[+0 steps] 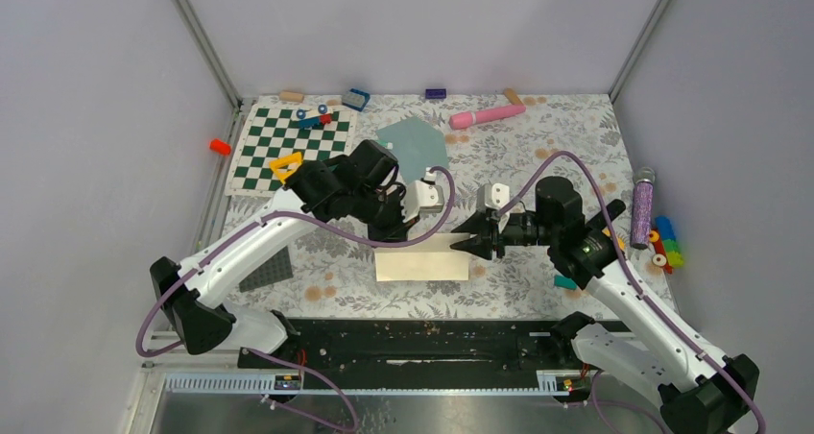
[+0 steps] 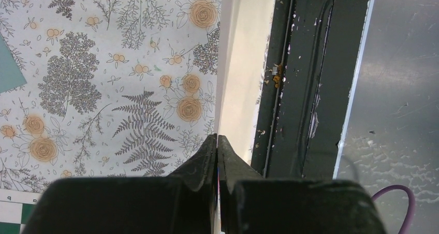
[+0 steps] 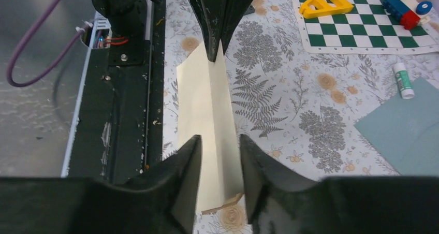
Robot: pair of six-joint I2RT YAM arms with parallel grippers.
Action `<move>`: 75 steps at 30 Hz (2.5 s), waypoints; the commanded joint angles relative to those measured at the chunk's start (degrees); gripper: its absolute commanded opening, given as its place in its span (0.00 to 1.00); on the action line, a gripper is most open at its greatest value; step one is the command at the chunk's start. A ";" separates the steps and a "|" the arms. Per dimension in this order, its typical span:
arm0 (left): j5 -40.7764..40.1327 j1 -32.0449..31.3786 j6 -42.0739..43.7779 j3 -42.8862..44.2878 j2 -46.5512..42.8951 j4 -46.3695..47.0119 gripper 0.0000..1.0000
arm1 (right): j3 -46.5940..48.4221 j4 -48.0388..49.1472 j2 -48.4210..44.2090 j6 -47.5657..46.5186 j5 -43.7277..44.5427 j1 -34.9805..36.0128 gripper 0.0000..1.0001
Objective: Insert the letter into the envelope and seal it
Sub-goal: Fold the letter.
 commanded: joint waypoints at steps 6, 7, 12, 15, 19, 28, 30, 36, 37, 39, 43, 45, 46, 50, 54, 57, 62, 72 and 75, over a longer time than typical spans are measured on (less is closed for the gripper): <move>2.00 -0.28 0.49 -0.35 -1.65 0.94 0.00 | -1.43 2.76 -0.60 0.53 -4.34 -0.73 0.18; 2.17 -0.34 0.57 -0.41 -1.91 0.90 0.00 | -1.43 2.39 -0.60 0.17 -4.42 -0.77 0.14; 2.62 -0.30 1.40 -0.97 -3.43 0.90 0.07 | -1.34 2.14 -0.75 0.36 -4.43 -1.36 0.00; 3.03 -0.30 1.79 -0.84 -4.47 0.94 0.59 | -0.97 2.16 -0.79 1.29 -3.93 -1.92 0.00; 3.29 -0.71 1.50 3.85 -4.05 1.06 0.78 | -0.89 3.02 -0.16 2.79 -4.09 -2.56 0.00; -2.71 -7.56 1.55 14.33 7.08 0.82 0.78 | -1.61 4.49 -1.17 4.37 -4.82 -3.59 0.00; -2.92 -8.35 1.25 15.37 8.92 0.73 0.74 | -1.90 4.62 -1.58 4.38 -4.95 -3.78 0.00; -2.96 -8.70 0.42 17.43 10.97 0.81 0.45 | -2.40 4.68 -2.11 4.21 -5.91 -4.07 0.00; -3.11 -8.70 0.29 17.37 11.05 0.81 0.40 | -2.43 4.63 -2.13 4.12 -5.92 -4.14 0.00; -3.56 -8.70 0.17 16.86 10.72 1.10 0.30 | -2.62 4.58 -2.40 3.88 -5.97 -4.22 0.00; -5.27 -8.70 -0.13 14.62 9.15 2.43 0.11 | -2.79 4.62 -2.70 3.91 -6.18 -4.37 0.00; -5.95 -8.70 -0.12 13.51 8.31 2.46 0.10 | -2.68 4.72 -2.80 4.02 -6.19 -4.41 0.00; -6.23 -8.65 -0.08 12.96 7.82 2.52 0.10 | -2.68 4.74 -2.84 4.02 -6.19 -4.49 0.00; -7.94 -8.55 0.46 10.91 5.80 2.65 0.11 | -2.69 4.71 -3.02 4.11 -6.20 -4.90 0.00; -8.86 -7.96 0.93 8.81 3.47 3.05 0.14 | -2.72 4.70 -3.00 4.11 -6.27 -5.27 0.00; -9.56 -7.34 1.32 7.40 2.13 3.05 0.12 | -2.77 4.69 -2.89 4.19 -6.45 -5.46 0.00; -9.97 -5.73 1.97 4.92 -0.36 3.03 0.10 | -2.66 4.68 -2.93 4.29 -6.67 -5.88 0.00; -10.92 -2.55 3.50 1.67 -4.69 1.27 0.13 | -2.61 4.71 -2.79 4.73 -7.47 -6.38 0.00; -11.16 -0.91 4.45 1.15 -5.63 0.68 0.13 | -2.55 4.67 -2.91 4.88 -7.83 -6.61 0.00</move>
